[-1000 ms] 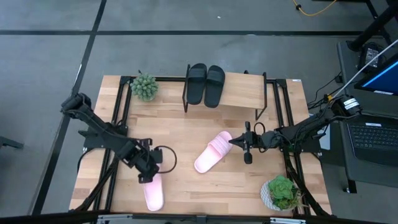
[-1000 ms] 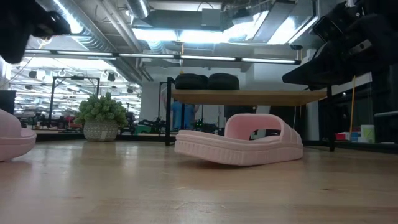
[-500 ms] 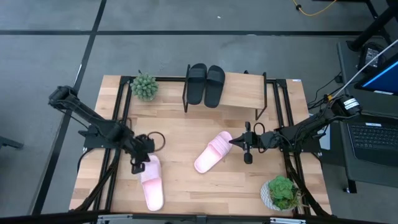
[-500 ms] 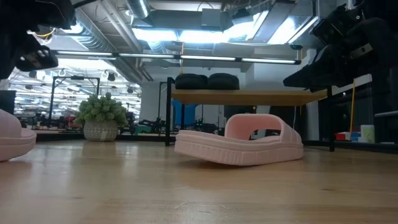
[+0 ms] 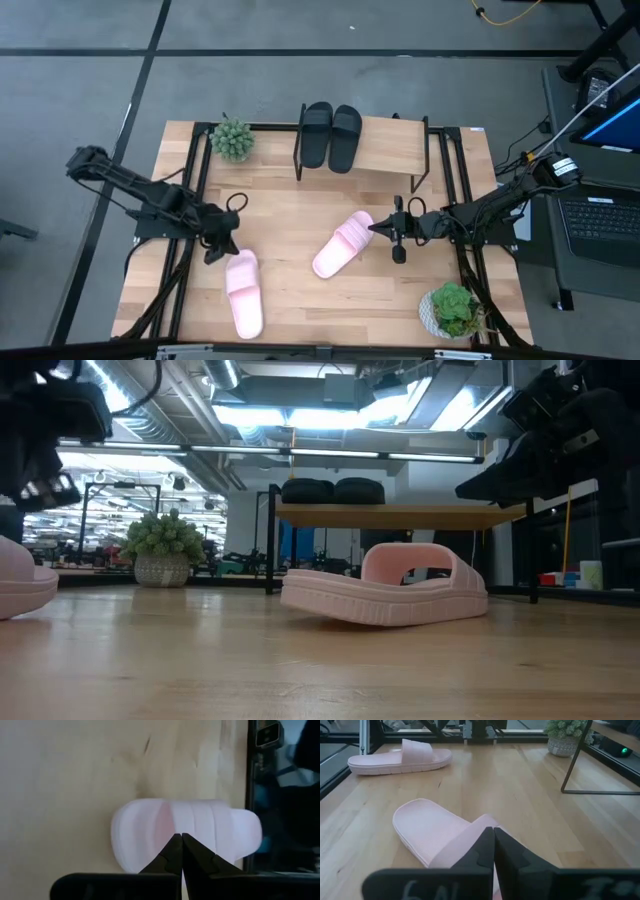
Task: Pick and place slides into the shelf
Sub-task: Put the left pink slide on the shelf
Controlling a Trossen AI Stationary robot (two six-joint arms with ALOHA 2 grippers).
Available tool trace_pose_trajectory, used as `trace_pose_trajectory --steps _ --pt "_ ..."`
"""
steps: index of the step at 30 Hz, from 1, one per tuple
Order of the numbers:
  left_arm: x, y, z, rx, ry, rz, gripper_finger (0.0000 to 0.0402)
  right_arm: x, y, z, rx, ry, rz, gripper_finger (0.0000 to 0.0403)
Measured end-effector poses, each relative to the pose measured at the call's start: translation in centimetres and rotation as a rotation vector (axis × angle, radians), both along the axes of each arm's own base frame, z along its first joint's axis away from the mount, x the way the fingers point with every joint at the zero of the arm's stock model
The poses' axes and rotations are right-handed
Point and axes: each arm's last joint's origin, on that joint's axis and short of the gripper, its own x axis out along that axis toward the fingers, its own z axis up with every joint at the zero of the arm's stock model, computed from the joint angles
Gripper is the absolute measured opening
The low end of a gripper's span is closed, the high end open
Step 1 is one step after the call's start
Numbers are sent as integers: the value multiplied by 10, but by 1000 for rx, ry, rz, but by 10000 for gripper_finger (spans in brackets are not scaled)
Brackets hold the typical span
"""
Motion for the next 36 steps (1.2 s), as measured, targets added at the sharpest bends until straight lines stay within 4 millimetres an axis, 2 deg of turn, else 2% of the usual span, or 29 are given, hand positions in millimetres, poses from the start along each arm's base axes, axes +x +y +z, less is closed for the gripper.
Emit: trace_pose_trajectory --steps 4,8,12,19,32,36 --pt "0 2 -16 -76 29 -17 0 0 0 0 0 -1 0 7" --pt "-1 7 -23 -79 53 0 0 0 0 1 4 -7 0 7" --pt "0 9 -22 -61 27 3 0 0 0 1 17 -7 -4 7" --pt "5 13 -21 -84 22 122 0 0 0 1 29 -7 -1 7" --pt "9 12 -17 -97 -38 114 0 0 1 0 109 -2 5 7" --pt "9 13 -17 -35 -69 110 0 0 1 0 109 -2 4 7"
